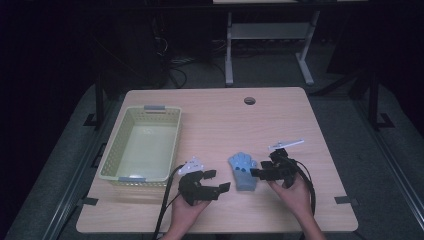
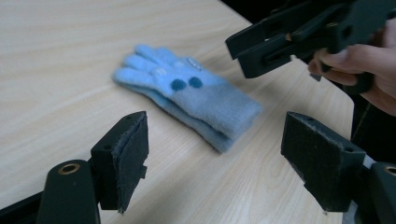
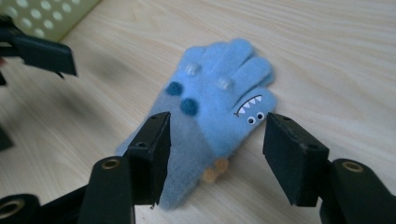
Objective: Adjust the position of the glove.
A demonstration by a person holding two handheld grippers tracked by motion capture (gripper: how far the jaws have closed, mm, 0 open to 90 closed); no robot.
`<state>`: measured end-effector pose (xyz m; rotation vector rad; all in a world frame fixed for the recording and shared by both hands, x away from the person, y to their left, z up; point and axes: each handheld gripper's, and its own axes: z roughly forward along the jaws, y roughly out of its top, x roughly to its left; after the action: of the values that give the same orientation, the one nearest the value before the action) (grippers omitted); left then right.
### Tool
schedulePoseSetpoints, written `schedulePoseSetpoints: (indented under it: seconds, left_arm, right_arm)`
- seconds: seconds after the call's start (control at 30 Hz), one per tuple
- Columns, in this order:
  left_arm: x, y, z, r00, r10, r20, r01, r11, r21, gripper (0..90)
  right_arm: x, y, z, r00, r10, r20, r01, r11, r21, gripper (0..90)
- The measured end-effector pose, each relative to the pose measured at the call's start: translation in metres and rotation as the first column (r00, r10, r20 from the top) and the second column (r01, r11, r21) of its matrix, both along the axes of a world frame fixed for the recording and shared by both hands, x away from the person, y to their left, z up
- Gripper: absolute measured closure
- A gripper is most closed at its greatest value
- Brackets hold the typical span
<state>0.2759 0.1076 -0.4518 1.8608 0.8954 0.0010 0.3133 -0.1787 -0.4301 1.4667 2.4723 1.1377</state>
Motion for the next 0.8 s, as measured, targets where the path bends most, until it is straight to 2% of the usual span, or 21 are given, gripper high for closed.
schedulePoseSetpoints:
  seconds: [0.13, 0.27, 0.4, 0.43, 0.5, 0.63, 0.73, 0.8]
  left_arm:
    - [0.005, -0.012, -0.002, 0.9970, 0.016, -0.076, -0.017, 0.9999, -0.004, 23.1]
    - [0.012, -0.021, -0.001, 0.9933, 0.029, -0.112, -0.027, 0.9995, 0.015, 23.2]
    - [0.020, -0.024, 0.000, 0.9879, 0.048, -0.148, -0.052, 0.9982, -0.028, 25.6]
    - [0.021, -0.024, 0.000, 0.9865, 0.056, -0.154, -0.062, 0.9976, -0.032, 25.7]
    - [0.024, -0.024, -0.001, 0.9834, 0.064, -0.170, -0.070, 0.9971, -0.031, 26.3]
    - [0.030, -0.026, -0.005, 0.9704, 0.069, -0.231, -0.079, 0.9963, -0.034, 29.5]
    - [0.035, -0.028, -0.011, 0.9542, 0.082, -0.288, -0.101, 0.9935, -0.053, 30.9]
    - [0.036, -0.029, -0.014, 0.9484, 0.088, -0.305, -0.109, 0.9925, -0.055, 31.0]
  right_arm:
    - [-0.003, -0.009, -0.007, 0.9995, -0.033, -0.005, 0.033, 0.999, 0.037, 38.2]
    - [-0.003, -0.010, -0.010, 0.9991, -0.038, -0.019, 0.039, 0.997, 0.061, 37.8]
    - [-0.004, -0.011, -0.014, 0.9966, -0.062, -0.054, 0.067, 0.992, 0.110, 36.5]
    - [-0.004, -0.011, -0.015, 0.9957, -0.066, -0.064, 0.074, 0.988, 0.137, 36.5]
    - [-0.004, -0.011, -0.017, 0.9955, -0.065, -0.069, 0.075, 0.986, 0.148, 37.2]
    - [-0.005, -0.011, -0.018, 0.9942, -0.066, -0.085, 0.079, 0.983, 0.168, 38.7]
    - [-0.006, -0.012, -0.020, 0.9931, -0.066, -0.097, 0.083, 0.980, 0.183, 39.7]
    - [-0.007, -0.013, -0.021, 0.9920, -0.068, -0.106, 0.089, 0.975, 0.204, 41.0]
